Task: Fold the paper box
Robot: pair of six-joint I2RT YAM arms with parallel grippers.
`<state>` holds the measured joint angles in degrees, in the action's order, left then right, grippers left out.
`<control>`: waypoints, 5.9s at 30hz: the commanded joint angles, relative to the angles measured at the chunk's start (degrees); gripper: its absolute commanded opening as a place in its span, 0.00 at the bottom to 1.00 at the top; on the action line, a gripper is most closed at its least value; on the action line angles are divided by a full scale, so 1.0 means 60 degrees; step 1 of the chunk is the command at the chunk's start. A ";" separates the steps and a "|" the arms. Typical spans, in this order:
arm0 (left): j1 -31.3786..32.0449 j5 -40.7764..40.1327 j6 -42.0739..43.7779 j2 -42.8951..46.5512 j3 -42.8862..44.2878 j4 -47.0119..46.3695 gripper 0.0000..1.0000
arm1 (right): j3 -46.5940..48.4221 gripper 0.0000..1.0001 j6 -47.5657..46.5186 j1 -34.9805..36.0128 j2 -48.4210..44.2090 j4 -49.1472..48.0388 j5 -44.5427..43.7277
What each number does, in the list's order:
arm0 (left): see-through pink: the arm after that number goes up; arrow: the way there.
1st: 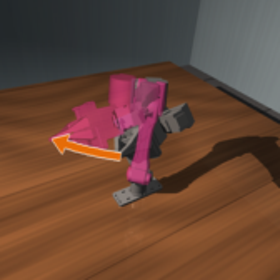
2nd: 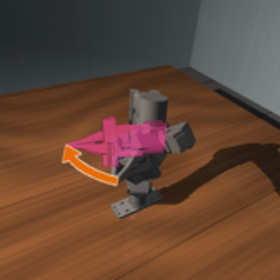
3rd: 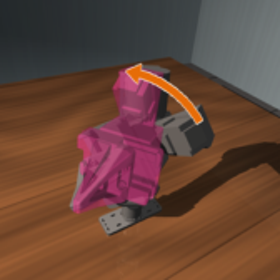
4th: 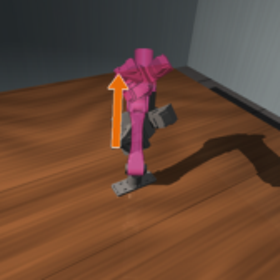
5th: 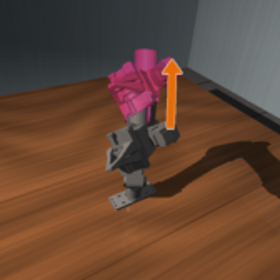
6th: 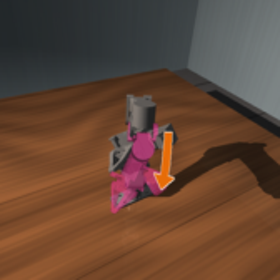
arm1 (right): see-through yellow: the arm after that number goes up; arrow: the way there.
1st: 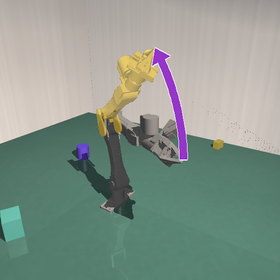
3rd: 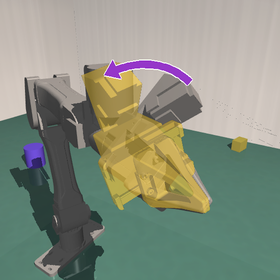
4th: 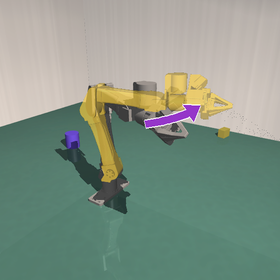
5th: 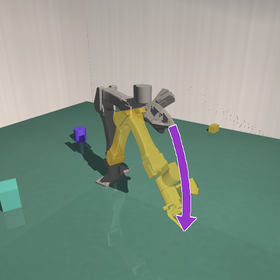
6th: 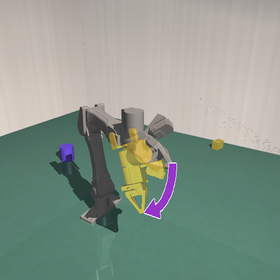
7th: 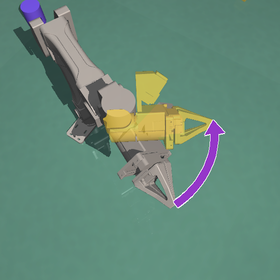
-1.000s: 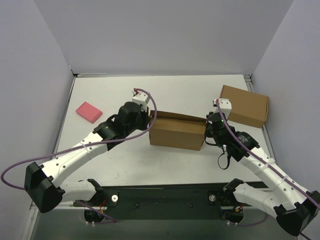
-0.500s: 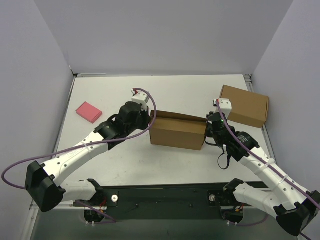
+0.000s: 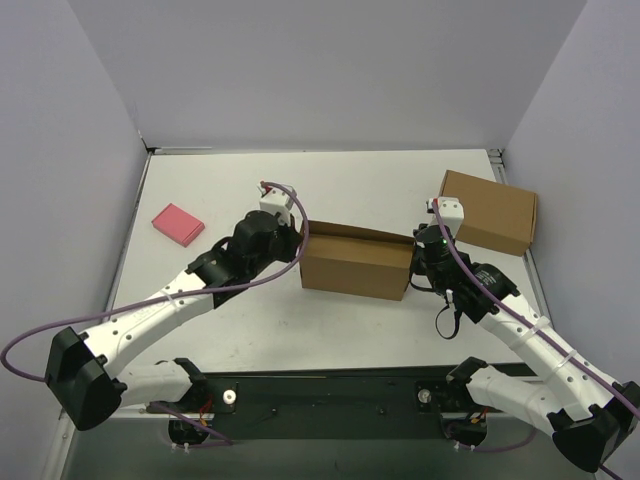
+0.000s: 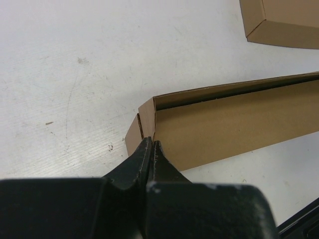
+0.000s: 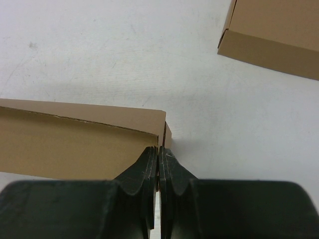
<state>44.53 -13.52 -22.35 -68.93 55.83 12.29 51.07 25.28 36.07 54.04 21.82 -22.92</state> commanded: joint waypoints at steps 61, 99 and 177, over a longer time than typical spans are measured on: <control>0.0078 0.0920 0.0238 0.0750 -0.0399 -0.0246 0.42 | -0.1729 0.00 0.0299 0.0608 -0.0511 0.0537 -0.0414; 0.1557 -0.1891 0.1352 -0.0128 -0.1146 -0.0233 0.00 | -0.1744 0.00 0.0372 0.0711 -0.0525 0.0523 -0.0575; 0.0342 0.1842 0.1146 0.0985 -0.0707 -0.0086 0.78 | -0.1202 0.45 0.2042 -0.3947 -0.1551 -0.0195 0.4142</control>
<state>47.53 -7.29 -14.96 -64.93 50.94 14.76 44.86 37.04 12.73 44.56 21.69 4.54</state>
